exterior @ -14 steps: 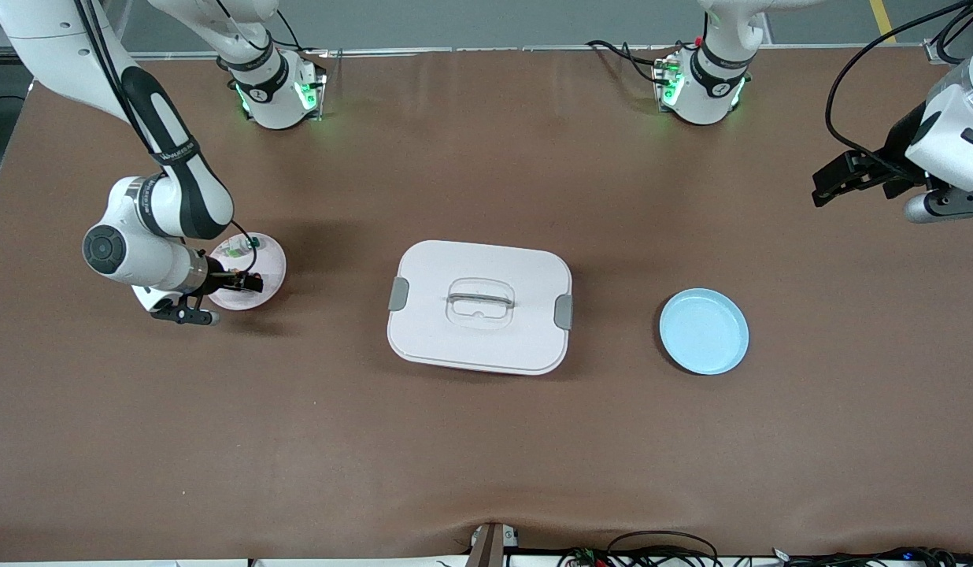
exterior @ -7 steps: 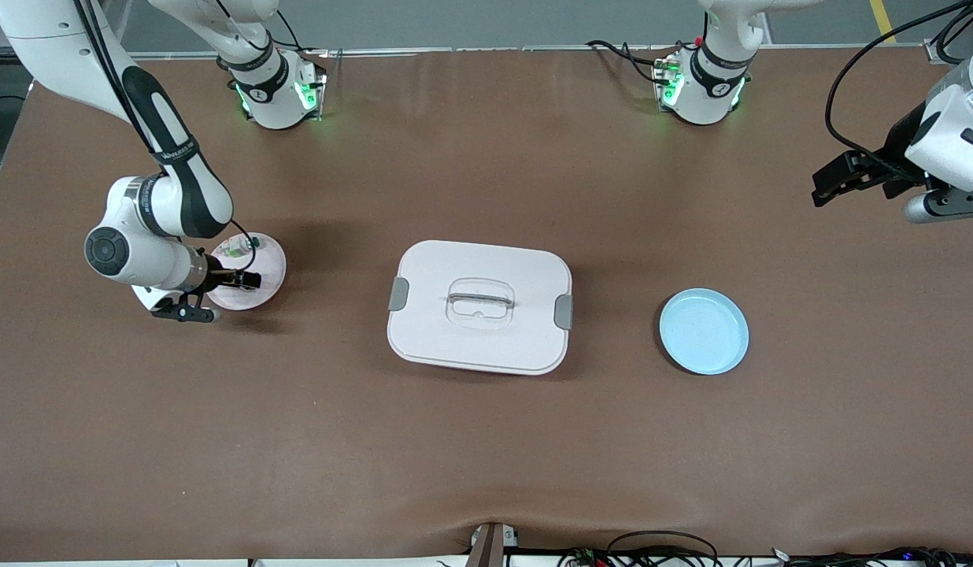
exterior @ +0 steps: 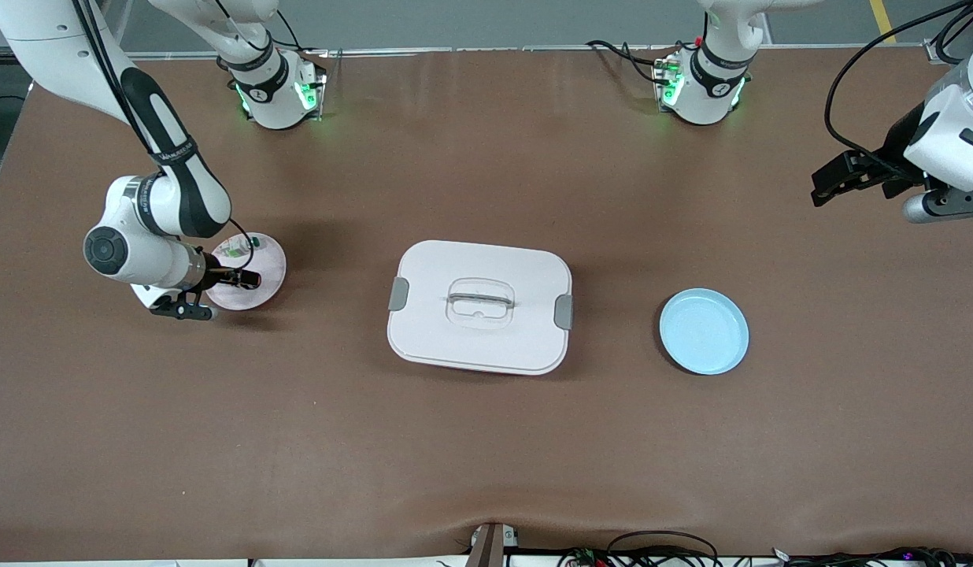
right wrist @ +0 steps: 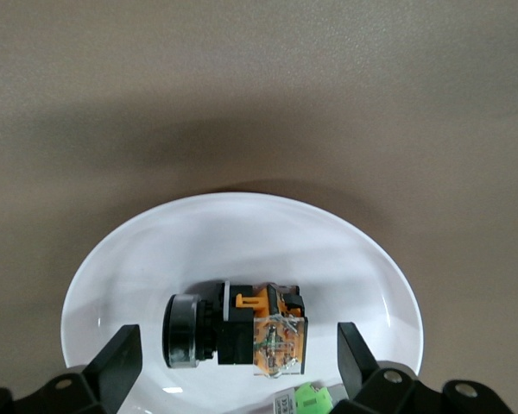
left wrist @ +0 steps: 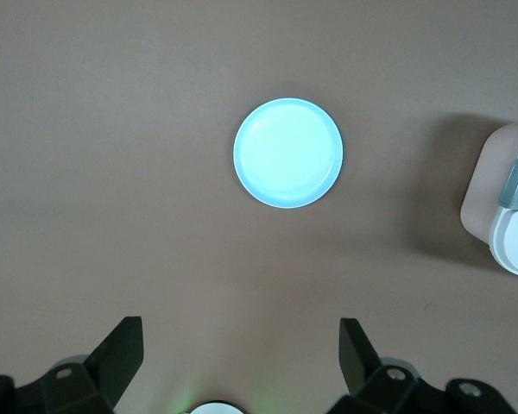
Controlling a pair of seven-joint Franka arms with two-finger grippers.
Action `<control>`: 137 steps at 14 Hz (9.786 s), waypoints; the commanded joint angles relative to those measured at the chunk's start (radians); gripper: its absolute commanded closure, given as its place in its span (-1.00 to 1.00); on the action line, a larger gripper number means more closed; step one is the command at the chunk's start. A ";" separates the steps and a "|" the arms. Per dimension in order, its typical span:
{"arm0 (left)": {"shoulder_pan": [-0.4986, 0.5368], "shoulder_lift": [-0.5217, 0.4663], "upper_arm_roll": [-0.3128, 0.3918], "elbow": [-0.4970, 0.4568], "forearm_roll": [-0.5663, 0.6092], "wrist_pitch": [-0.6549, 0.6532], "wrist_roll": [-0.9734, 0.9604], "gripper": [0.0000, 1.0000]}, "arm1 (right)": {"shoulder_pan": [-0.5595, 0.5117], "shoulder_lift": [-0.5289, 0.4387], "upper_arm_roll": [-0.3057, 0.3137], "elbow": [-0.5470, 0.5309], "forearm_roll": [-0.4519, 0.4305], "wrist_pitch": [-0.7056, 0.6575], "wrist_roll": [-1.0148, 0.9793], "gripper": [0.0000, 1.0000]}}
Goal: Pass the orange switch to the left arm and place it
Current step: 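Close the right gripper on the orange switch, then lift the switch over the white box while the left gripper approaches, then grasp the switch with the left gripper above the white box, then open the right gripper while the left gripper carries the switch away, then lower the switch onto the blue plate while the right gripper retracts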
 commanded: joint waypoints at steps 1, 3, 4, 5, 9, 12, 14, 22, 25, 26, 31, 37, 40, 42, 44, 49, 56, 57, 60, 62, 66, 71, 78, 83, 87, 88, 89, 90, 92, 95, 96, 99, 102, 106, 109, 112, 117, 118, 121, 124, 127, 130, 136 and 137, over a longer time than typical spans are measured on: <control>0.002 0.006 -0.003 0.014 -0.001 -0.020 0.010 -1.00 | -0.009 0.022 0.004 -0.004 -0.013 0.032 0.007 -1.00; 0.000 0.006 -0.003 0.014 -0.001 -0.021 0.011 -1.00 | -0.007 0.025 0.004 -0.004 -0.011 0.037 0.007 -1.00; 0.000 0.006 -0.003 0.014 -0.001 -0.021 0.010 -1.00 | -0.007 0.032 0.004 -0.004 -0.013 0.044 0.007 -1.00; 0.000 0.006 -0.003 0.014 -0.001 -0.021 0.010 -1.00 | -0.006 0.034 0.004 -0.004 -0.013 0.049 0.007 -1.00; 0.000 0.006 -0.003 0.014 -0.001 -0.021 0.005 -1.00 | -0.006 0.040 0.004 -0.004 -0.013 0.054 0.007 -1.00; -0.001 0.006 -0.003 0.014 -0.001 -0.021 0.005 -1.00 | -0.006 0.045 0.004 -0.006 -0.011 0.057 0.007 -0.71; 0.000 0.006 -0.003 0.014 -0.001 -0.021 0.005 -1.00 | -0.006 0.046 0.004 -0.006 -0.011 0.066 0.007 -0.41; 0.000 0.006 -0.003 0.014 -0.001 -0.023 0.007 -1.00 | -0.006 0.025 0.008 0.010 -0.010 -0.007 0.003 0.41; 0.002 0.006 -0.003 0.012 -0.001 -0.023 0.011 -1.00 | -0.006 0.014 0.009 0.135 -0.008 -0.216 0.004 0.40; 0.003 0.006 -0.003 0.012 -0.001 -0.023 0.011 -1.00 | -0.003 0.014 0.009 0.175 -0.008 -0.279 0.010 0.40; 0.005 0.006 -0.001 0.009 0.001 -0.034 0.010 -1.00 | 0.042 0.005 0.020 0.332 0.007 -0.517 0.127 0.39; 0.008 0.041 -0.001 0.012 0.002 -0.044 0.013 -1.00 | 0.163 0.005 0.020 0.488 0.192 -0.747 0.375 0.39; -0.006 0.058 -0.003 0.023 0.004 -0.046 0.007 -1.00 | 0.253 0.005 0.020 0.576 0.255 -0.816 0.571 0.39; -0.006 0.050 -0.007 0.032 0.002 -0.046 0.011 -1.00 | 0.298 0.006 0.020 0.643 0.384 -0.862 0.714 0.39; -0.001 0.049 -0.023 0.043 -0.014 -0.049 0.052 -1.00 | 0.354 0.009 0.018 0.701 0.476 -0.862 0.858 0.39; 0.010 0.047 -0.016 0.035 -0.292 -0.038 0.217 -1.00 | 0.447 0.039 0.018 0.781 0.695 -0.745 1.102 0.39; -0.001 0.047 -0.088 -0.023 -0.502 0.099 0.112 -1.00 | 0.680 0.077 0.018 0.784 0.848 -0.269 1.420 0.39; -0.001 0.049 -0.114 -0.025 -0.508 0.127 0.062 -1.00 | 0.707 0.086 0.018 0.784 0.867 -0.199 1.449 0.39; 0.000 0.049 -0.168 -0.077 -0.553 0.215 0.039 -1.00 | 0.776 0.121 0.018 0.784 0.930 -0.008 1.520 0.39; -0.001 0.055 -0.203 -0.109 -0.553 0.265 0.050 -0.98 | 0.809 0.149 0.018 0.801 0.993 0.087 1.535 0.39; -0.003 0.087 -0.254 -0.147 -0.574 0.380 0.062 -0.80 | 0.809 0.190 0.017 0.829 1.133 0.098 1.534 0.41; -0.027 0.161 -0.259 -0.146 -0.611 0.482 0.085 -0.70 | 0.813 0.194 0.017 0.834 1.136 0.098 1.535 0.41; -0.075 0.196 -0.259 -0.144 -0.611 0.532 0.056 -0.52 | 0.818 0.201 0.015 0.834 1.133 0.098 1.529 0.41; -0.098 0.222 -0.259 -0.146 -0.605 0.532 0.056 -0.51 | 0.818 0.204 0.017 0.834 1.133 0.098 1.528 0.41; -0.104 0.228 -0.259 -0.152 -0.603 0.529 0.056 -0.37 | 0.818 0.206 0.017 0.834 1.133 0.098 1.528 0.41; -0.107 0.236 -0.259 -0.152 -0.603 0.523 0.054 -0.29 | 0.818 0.204 0.017 0.834 1.133 0.097 1.528 0.41; -0.115 0.238 -0.259 -0.152 -0.603 0.517 0.048 -0.22 | 0.818 0.206 0.017 0.834 1.133 0.097 1.528 0.41; -0.116 0.238 -0.259 -0.154 -0.600 0.516 0.034 -0.09 | 0.818 0.206 0.017 0.834 1.133 0.097 1.528 0.41; -0.118 0.238 -0.259 -0.152 -0.600 0.505 0.027 0.09 | 0.821 0.206 0.017 0.834 1.133 0.097 1.529 0.41; -0.116 0.241 -0.259 -0.147 -0.600 0.505 0.025 0.81 | 0.823 0.204 0.017 0.834 1.133 0.097 1.529 0.41; -0.113 0.241 -0.259 -0.146 -0.600 0.505 0.025 1.00 | 0.823 0.204 0.017 0.834 1.133 0.097 1.529 0.41; -0.104 0.241 -0.259 -0.137 -0.597 0.505 0.028 1.00 | 0.823 0.204 0.017 0.834 1.133 0.097 1.531 0.40; -0.102 0.239 -0.253 -0.129 -0.593 0.505 0.028 1.00 | 0.819 0.204 0.017 0.834 1.135 0.095 1.537 -0.17; -0.083 0.239 -0.248 -0.114 -0.570 0.502 0.037 1.00 | 0.813 0.206 0.017 0.834 1.138 0.095 1.538 -1.00; -0.066 0.241 -0.245 -0.080 -0.532 0.430 0.039 1.00 | 0.807 0.204 0.017 0.834 1.136 0.095 1.534 -1.00; -0.024 0.242 -0.233 -0.066 -0.423 0.385 0.086 1.00 | 0.801 0.192 0.009 0.820 1.119 0.074 1.525 -1.00; 0.003 0.251 -0.227 -0.068 -0.277 0.313 0.333 1.00 | 0.720 0.125 0.008 0.791 0.969 -0.127 1.514 -1.00; 0.006 0.254 -0.227 -0.069 -0.233 0.289 0.391 1.00 | 0.706 0.106 0.006 0.789 0.920 -0.179 1.506 -1.00; 0.014 0.265 -0.227 -0.077 -0.079 0.255 0.571 1.00 | 0.636 0.043 0.008 0.768 0.790 -0.366 1.384 -1.00; 0.016 0.293 -0.227 -0.098 0.089 0.262 0.771 1.00 | 0.594 -0.073 0.008 0.644 0.707 -0.422 1.226 -1.00; 0.019 0.340 -0.227 -0.109 0.183 0.296 0.887 1.00 | 0.559 -0.188 0.006 0.518 0.645 -0.422 1.048 -1.00; 0.089 0.394 -0.230 -0.156 0.245 0.394 1.051 1.00 | 0.543 -0.285 0.006 0.414 0.521 -0.425 0.882 -1.00; 0.175 0.438 -0.231 -0.357 0.252 0.737 1.281 1.00 | 0.393 -0.386 0.006 0.312 0.374 -0.521 0.520 -1.00; 0.175 0.440 -0.231 -0.380 0.281 0.773 1.301 1.00 | 0.376 -0.395 0.006 0.312 0.321 -0.543 0.479 -1.00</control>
